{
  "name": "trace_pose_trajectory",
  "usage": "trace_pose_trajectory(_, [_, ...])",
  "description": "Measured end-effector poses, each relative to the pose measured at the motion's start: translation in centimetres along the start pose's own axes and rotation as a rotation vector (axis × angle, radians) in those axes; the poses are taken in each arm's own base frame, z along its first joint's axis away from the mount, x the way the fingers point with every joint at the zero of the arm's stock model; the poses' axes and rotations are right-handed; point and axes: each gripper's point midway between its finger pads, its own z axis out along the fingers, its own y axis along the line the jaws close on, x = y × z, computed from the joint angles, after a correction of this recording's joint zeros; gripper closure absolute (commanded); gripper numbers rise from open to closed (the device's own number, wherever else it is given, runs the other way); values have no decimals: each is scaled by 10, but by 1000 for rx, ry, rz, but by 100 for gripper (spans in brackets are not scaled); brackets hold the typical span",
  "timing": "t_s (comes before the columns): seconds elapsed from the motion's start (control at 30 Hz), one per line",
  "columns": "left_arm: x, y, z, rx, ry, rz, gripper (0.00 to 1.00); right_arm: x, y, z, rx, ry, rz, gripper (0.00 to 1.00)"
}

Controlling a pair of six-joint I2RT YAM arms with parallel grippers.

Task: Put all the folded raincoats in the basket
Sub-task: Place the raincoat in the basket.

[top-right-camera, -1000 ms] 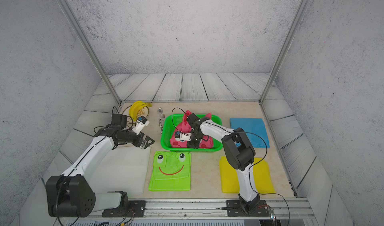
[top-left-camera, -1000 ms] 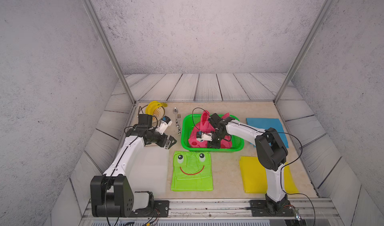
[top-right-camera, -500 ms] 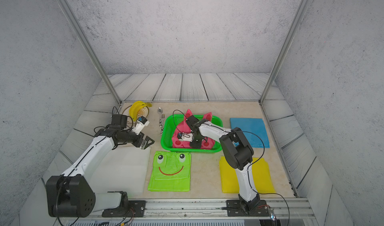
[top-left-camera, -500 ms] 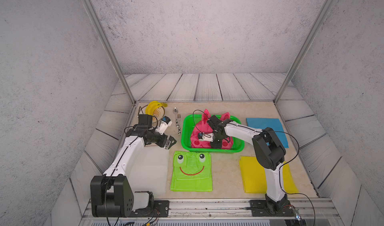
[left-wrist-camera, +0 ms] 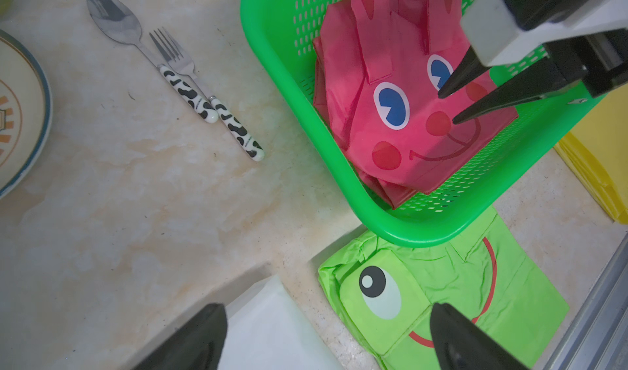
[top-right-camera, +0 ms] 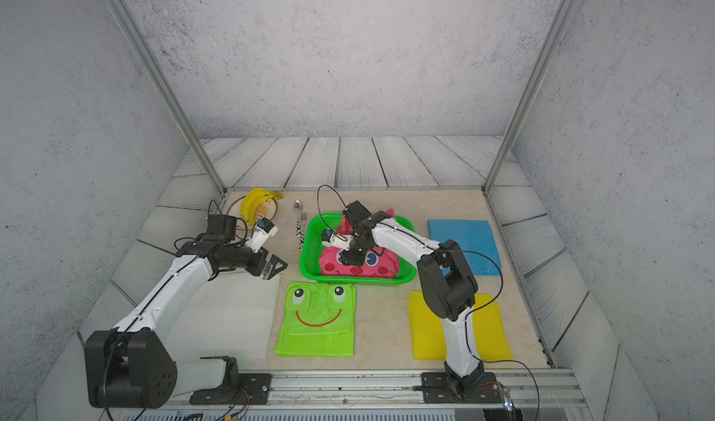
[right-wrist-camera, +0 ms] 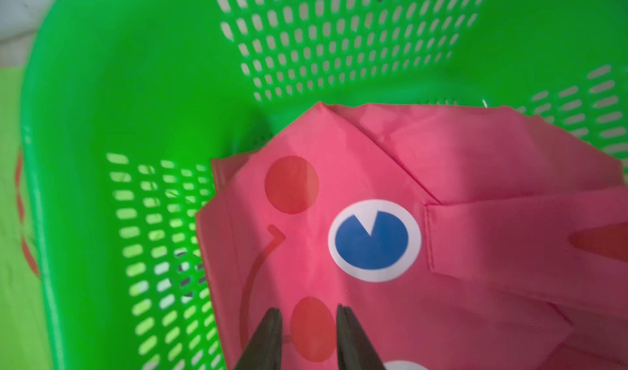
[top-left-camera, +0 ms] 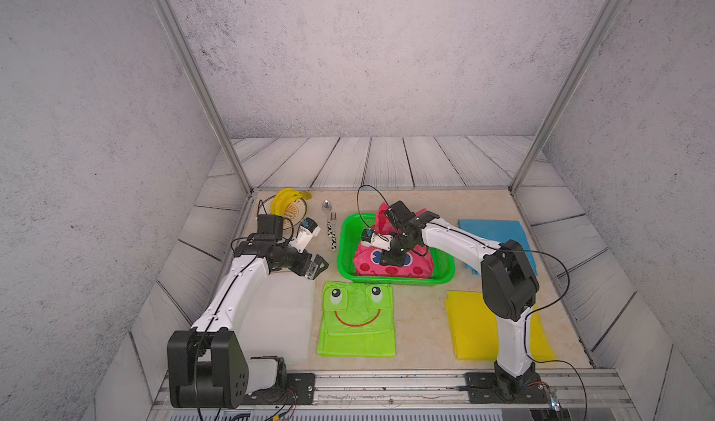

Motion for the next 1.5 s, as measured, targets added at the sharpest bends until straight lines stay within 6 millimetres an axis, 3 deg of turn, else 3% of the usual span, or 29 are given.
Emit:
trace_pose_trajectory(0.17, [0, -1, 0, 4, 0, -1, 0, -8, 11, 24, -41, 4, 23, 71])
trace_pose_trajectory(0.33, [0, -1, 0, 4, 1, -2, 0, 7, 16, 56, -70, 70, 68, 74])
trace_pose_trajectory(0.77, [0, -2, 0, 10, -2, -5, 1, 28, -27, 60, 159, 158, 30, 72])
trace_pose_trajectory(0.97, [0, -3, -1, 11, -10, -2, 1, 43, -45, 45, 192, 154, 68, 67])
trace_pose_trajectory(1.1, [-1, -6, -1, 23, -17, -1, 1, 46, -35, 29, 152, 111, 99, 63])
trace_pose_trajectory(1.3, [-2, -10, 0, 53, -27, -5, 1, 10, -15, -16, 108, -49, 154, 60])
trace_pose_trajectory(1.4, [-3, -12, 0, 64, -32, -5, 1, -4, -16, -39, 153, -100, 213, 60])
trace_pose_trajectory(1.5, [-4, -13, 0, 73, -36, -5, 1, -4, -29, -57, 265, -111, 316, 58])
